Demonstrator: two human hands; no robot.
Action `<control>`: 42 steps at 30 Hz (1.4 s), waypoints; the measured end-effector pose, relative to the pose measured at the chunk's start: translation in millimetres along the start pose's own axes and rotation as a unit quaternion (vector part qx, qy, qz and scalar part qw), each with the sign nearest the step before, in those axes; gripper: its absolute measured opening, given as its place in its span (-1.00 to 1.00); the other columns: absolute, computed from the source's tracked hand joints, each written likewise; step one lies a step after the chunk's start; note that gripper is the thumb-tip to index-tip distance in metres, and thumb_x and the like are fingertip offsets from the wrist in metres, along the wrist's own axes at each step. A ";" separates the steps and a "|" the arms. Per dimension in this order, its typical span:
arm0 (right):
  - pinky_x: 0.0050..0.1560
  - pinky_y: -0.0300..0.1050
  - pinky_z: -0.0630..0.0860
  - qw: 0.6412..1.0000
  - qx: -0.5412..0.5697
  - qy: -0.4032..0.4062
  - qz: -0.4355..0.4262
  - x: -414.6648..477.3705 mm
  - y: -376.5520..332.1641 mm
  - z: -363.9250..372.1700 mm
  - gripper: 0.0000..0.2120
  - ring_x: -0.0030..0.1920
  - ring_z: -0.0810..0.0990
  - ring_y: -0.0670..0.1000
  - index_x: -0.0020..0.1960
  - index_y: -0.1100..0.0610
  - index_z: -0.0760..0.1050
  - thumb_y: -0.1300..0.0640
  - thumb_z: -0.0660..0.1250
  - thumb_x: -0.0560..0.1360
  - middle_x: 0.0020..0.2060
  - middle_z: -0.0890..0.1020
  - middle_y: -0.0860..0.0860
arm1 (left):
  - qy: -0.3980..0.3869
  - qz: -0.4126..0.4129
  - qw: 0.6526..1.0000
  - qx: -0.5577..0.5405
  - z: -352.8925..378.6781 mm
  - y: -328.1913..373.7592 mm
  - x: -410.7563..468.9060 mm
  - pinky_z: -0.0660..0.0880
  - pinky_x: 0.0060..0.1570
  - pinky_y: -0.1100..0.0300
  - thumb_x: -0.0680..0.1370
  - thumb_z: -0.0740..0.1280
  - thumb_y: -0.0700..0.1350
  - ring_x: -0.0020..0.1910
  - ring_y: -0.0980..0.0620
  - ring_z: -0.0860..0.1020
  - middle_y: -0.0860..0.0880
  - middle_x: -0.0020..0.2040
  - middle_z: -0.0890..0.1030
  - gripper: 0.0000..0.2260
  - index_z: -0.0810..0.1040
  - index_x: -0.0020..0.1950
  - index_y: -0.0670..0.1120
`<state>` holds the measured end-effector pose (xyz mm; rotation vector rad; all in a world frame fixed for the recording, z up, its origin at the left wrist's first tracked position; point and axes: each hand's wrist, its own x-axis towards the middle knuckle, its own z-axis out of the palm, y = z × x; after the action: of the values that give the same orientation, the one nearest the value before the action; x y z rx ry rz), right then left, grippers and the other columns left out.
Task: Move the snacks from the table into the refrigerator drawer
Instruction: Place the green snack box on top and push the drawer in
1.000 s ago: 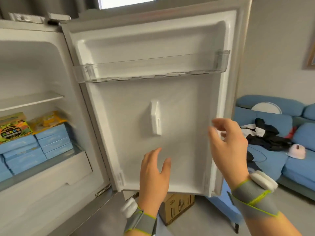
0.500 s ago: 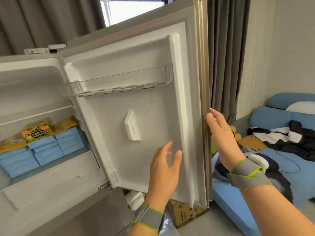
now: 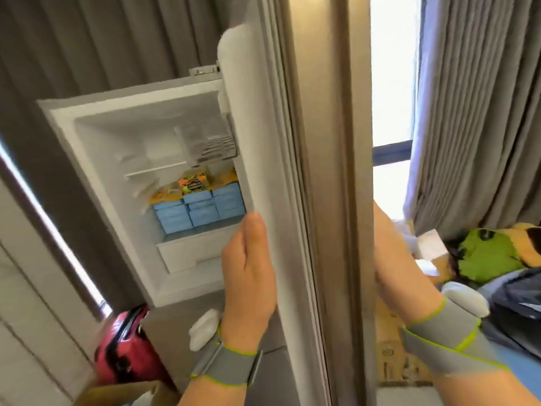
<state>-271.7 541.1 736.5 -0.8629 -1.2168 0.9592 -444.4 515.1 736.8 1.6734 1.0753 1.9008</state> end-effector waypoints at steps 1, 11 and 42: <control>-0.09 -0.49 0.41 0.997 -0.041 -0.031 -0.050 7.3 6.1 16.9 -0.77 -0.17 0.50 -0.54 0.09 -0.21 0.45 0.07 0.10 0.75 -0.02 0.53 -0.31 | 0.034 -0.004 0.999 0.015 -14.8 0.0 3.8 0.39 -0.12 0.44 0.71 0.09 0.17 -0.22 0.33 0.42 0.04 -0.16 0.46 -0.71 0.45 -0.13 0.13; 0.17 -0.11 0.59 0.969 -0.132 -0.068 -0.200 27.8 41.0 163.6 -0.62 0.32 0.50 -0.17 0.38 -0.14 0.45 -0.02 0.41 0.59 0.24 0.47 -0.17 | 0.162 -0.118 0.980 -0.004 -191.4 -46.6 53.0 0.35 -0.15 -0.04 0.49 0.37 0.02 -0.21 -0.13 0.38 -0.15 -0.20 0.48 -0.80 0.55 -0.09 -0.12; -0.12 0.16 0.54 0.820 -0.508 -0.067 -0.257 214.6 149.8 416.8 -0.70 -0.05 0.41 0.13 0.04 0.01 0.32 0.07 0.43 0.47 -0.04 0.31 -0.01 | 0.129 -0.114 0.958 0.230 -421.8 -285.9 283.3 0.38 -0.14 0.31 0.63 0.36 0.10 -0.07 0.08 0.56 -0.02 0.00 0.62 -0.77 0.55 0.12 -0.05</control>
<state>-685.1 808.2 737.3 -1.1773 -1.9951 -0.1601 -964.2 777.9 711.7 1.4547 1.8478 1.8461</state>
